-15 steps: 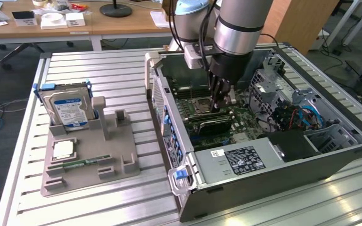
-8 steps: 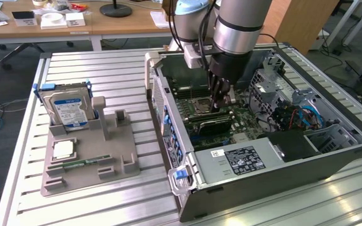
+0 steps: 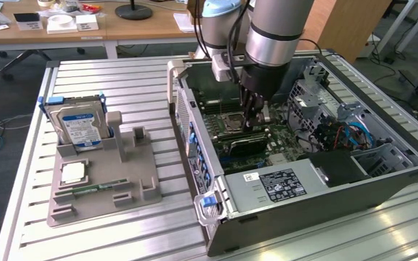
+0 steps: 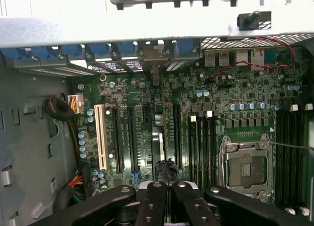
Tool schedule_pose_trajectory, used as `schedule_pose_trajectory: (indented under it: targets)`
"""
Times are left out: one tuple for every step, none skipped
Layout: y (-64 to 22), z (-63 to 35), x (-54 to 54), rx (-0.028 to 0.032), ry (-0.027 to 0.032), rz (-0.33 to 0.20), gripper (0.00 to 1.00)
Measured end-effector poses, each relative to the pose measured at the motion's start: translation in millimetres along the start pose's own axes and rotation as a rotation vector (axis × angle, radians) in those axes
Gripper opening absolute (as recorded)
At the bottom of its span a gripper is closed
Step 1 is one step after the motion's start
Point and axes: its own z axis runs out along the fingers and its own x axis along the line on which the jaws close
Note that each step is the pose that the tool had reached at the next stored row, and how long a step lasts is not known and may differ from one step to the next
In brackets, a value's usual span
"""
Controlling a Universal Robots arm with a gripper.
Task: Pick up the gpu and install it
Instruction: 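Press down on the gpu until it lock into place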
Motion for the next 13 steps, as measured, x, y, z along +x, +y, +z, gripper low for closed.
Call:
schedule_pose_trajectory:
  targets:
    - [0.0,0.2,0.0,-0.0001,0.0002,0.0,0.11]
    - [0.0,0.2,0.0,-0.0002,0.0002,0.0,0.11]
    - [0.0,0.2,0.0,-0.0002,0.0002,0.0,0.11]
    - [0.0,0.3,0.0,-0.0002,0.0001,0.0,0.11]
    - [0.0,1.1,-0.1,0.0001,-0.0004,0.002,0.11]
    - [0.1,2.3,-0.3,0.0,-0.0002,0.003,0.11]
    - [0.2,3.7,-0.4,-0.0001,0.0,0.004,0.11]
    - [0.2,5.3,-0.5,-0.0002,0.0001,0.005,0.11]
    - [0.2,6.9,-0.5,-0.0002,0.0001,0.007,0.11]
    - [0.3,8.3,-0.6,-0.0002,0.0001,0.008,0.11]
    - [0.3,9.3,-0.7,-0.0001,0.0002,0.01,0.11]
    - [0.3,9.3,-0.7,-0.0001,0.0004,0.01,0.11]
    - [0.4,9.3,-0.7,-0.0002,0.0004,0.01,0.11]
